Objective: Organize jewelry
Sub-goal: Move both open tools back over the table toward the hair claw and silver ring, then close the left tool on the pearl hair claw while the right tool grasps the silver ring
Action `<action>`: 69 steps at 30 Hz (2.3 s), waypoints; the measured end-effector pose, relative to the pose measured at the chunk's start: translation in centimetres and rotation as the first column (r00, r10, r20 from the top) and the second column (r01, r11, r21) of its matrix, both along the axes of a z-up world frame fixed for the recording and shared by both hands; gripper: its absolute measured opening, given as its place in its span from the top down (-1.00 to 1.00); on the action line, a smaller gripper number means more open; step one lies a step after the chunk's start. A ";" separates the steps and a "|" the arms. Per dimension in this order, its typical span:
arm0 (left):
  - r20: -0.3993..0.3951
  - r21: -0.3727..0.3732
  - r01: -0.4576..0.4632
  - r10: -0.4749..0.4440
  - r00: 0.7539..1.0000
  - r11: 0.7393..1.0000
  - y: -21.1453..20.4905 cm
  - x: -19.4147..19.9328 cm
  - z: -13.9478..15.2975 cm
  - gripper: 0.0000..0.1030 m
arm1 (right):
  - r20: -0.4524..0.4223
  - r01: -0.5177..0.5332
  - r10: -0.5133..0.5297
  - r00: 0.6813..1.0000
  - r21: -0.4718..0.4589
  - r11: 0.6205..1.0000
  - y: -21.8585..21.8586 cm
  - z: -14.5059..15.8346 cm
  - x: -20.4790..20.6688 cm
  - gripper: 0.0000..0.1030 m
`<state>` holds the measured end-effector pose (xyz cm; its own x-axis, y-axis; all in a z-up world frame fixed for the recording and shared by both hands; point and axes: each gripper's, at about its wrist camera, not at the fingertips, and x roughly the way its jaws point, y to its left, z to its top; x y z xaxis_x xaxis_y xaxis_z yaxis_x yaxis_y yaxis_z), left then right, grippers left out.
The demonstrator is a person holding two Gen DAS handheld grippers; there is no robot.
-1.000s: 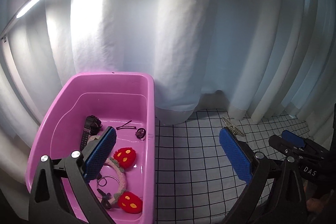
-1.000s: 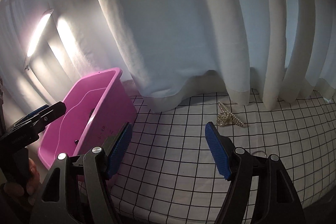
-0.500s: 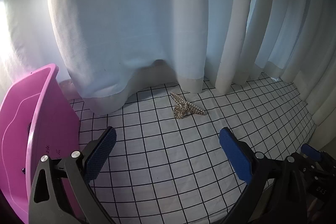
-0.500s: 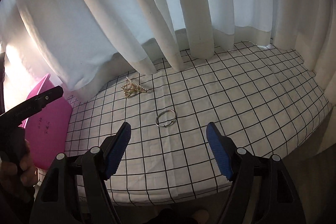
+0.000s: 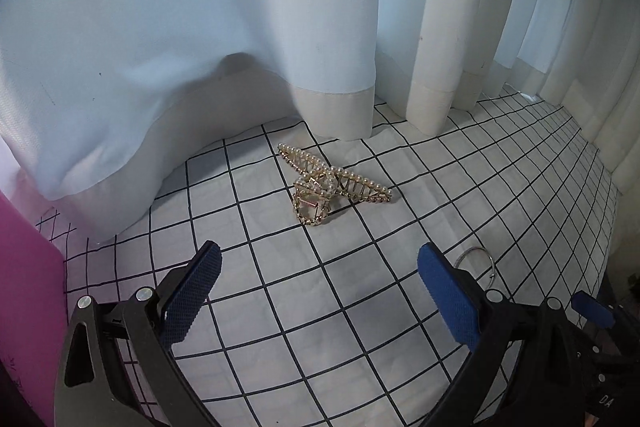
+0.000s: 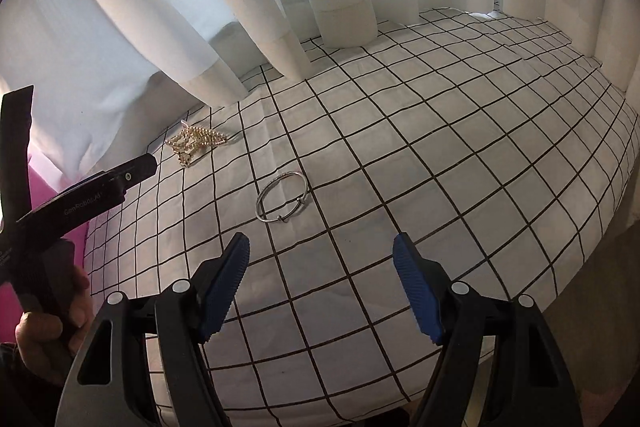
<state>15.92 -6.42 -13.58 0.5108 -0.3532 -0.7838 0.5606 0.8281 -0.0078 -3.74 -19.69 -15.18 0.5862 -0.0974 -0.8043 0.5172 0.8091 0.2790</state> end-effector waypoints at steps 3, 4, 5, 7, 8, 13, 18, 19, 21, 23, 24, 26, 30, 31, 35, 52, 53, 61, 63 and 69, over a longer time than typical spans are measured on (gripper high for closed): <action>0.002 0.005 0.002 -0.002 1.000 1.000 -0.8 1.4 -1.5 -0.88 | 0.003 0.018 -0.018 1.000 -0.014 1.000 0.5 -1.4 1.1 -0.38; -0.001 0.008 0.004 -0.004 1.000 1.000 -1.0 1.9 -1.9 -0.88 | 0.001 0.027 -0.027 1.000 -0.014 1.000 0.6 -1.8 1.3 -0.38; -0.009 0.012 0.008 -0.008 1.000 1.000 -1.3 2.3 -2.4 -0.88 | 0.003 0.037 -0.037 0.999 -0.011 0.999 0.6 -2.2 1.6 -0.38; -0.033 0.028 0.016 -0.015 0.999 0.999 -1.7 3.2 -3.5 -0.88 | 0.005 0.054 -0.054 0.999 -0.017 0.998 0.9 -2.9 1.9 -0.38; -0.036 0.026 0.021 -0.020 0.999 0.999 -1.8 3.4 -3.9 -0.88 | 0.005 0.056 -0.056 0.998 -0.023 0.998 1.0 -3.2 2.1 -0.38; -0.021 -0.003 0.023 -0.023 1.000 1.000 -1.7 4.1 -4.9 -0.88 | -0.003 0.059 -0.059 0.998 -0.079 0.995 1.9 -4.0 3.0 -0.38; -0.035 -0.008 0.012 -0.012 0.999 1.000 -1.5 5.1 -5.7 -0.88 | -0.007 0.069 -0.071 0.997 -0.115 0.991 2.2 -4.2 3.6 -0.38; -0.037 -0.006 0.009 -0.009 0.999 1.000 -1.5 5.2 -5.7 -0.88 | -0.007 0.070 -0.072 0.997 -0.122 0.990 2.3 -4.2 3.7 -0.38; -0.045 -0.013 0.009 -0.009 0.999 1.000 -1.4 5.5 -5.8 -0.88 | -0.012 0.068 -0.070 0.997 -0.134 0.989 2.5 -4.3 4.0 -0.38; -0.047 -0.013 0.006 -0.006 0.999 1.000 -1.2 5.7 -5.8 -0.88 | -0.014 0.066 -0.068 0.998 -0.137 0.988 2.5 -4.4 4.2 -0.38; -0.048 -0.012 0.004 -0.004 0.999 1.000 -1.3 5.8 -5.8 -0.88 | -0.015 0.065 -0.068 0.998 -0.137 0.988 2.5 -4.4 4.2 -0.38; -0.052 -0.012 0.001 -0.002 0.999 1.000 -1.2 6.0 -5.8 -0.88 | -0.016 0.066 -0.069 0.997 -0.139 0.988 2.6 -4.3 4.3 -0.38; -0.053 -0.008 0.000 0.000 0.999 1.000 -1.4 6.3 -5.9 -0.88 | -0.027 0.061 -0.066 0.997 -0.153 0.986 2.7 -4.4 4.6 -0.38; -0.053 -0.007 0.000 0.000 0.999 1.000 -1.3 6.3 -5.9 -0.88 | -0.032 0.059 -0.065 0.997 -0.159 0.986 2.8 -4.4 4.6 -0.38; -0.050 0.003 0.005 -0.005 0.999 1.000 -1.9 6.4 -6.0 -0.88 | -0.044 0.054 -0.062 0.997 -0.170 0.984 2.8 -4.4 4.9 -0.38; -0.024 0.058 0.029 -0.028 0.999 0.998 -5.7 6.7 -6.5 -0.90 | -0.106 -0.003 -0.026 0.994 -0.267 0.964 3.4 -4.9 7.6 -0.47; -0.021 0.058 0.029 -0.028 0.999 0.998 -5.9 6.7 -6.5 -0.90 | -0.102 -0.004 -0.024 0.995 -0.269 0.963 3.4 -4.9 7.7 -0.47; -0.028 0.054 0.026 -0.024 0.999 0.998 -7.0 6.9 -6.7 -0.88 | -0.093 -0.018 -0.008 0.996 -0.271 0.962 3.5 -4.9 7.9 -0.45; -0.025 0.050 0.026 -0.025 0.999 0.998 -7.2 6.7 -6.7 -0.81 | -0.089 -0.024 -0.001 0.996 -0.271 0.962 3.6 -4.9 7.9 -0.41; -0.001 0.027 0.048 -0.048 0.999 0.998 -7.0 5.8 -6.2 -0.08 | -0.073 -0.044 0.025 0.997 -0.282 0.958 4.0 -4.5 7.7 0.06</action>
<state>21.68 -13.44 -19.79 0.4936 -0.3559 -0.7936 0.5996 0.8002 0.0141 4.01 -15.65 -19.71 0.5382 -0.3079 -0.7846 0.4973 0.8676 0.0006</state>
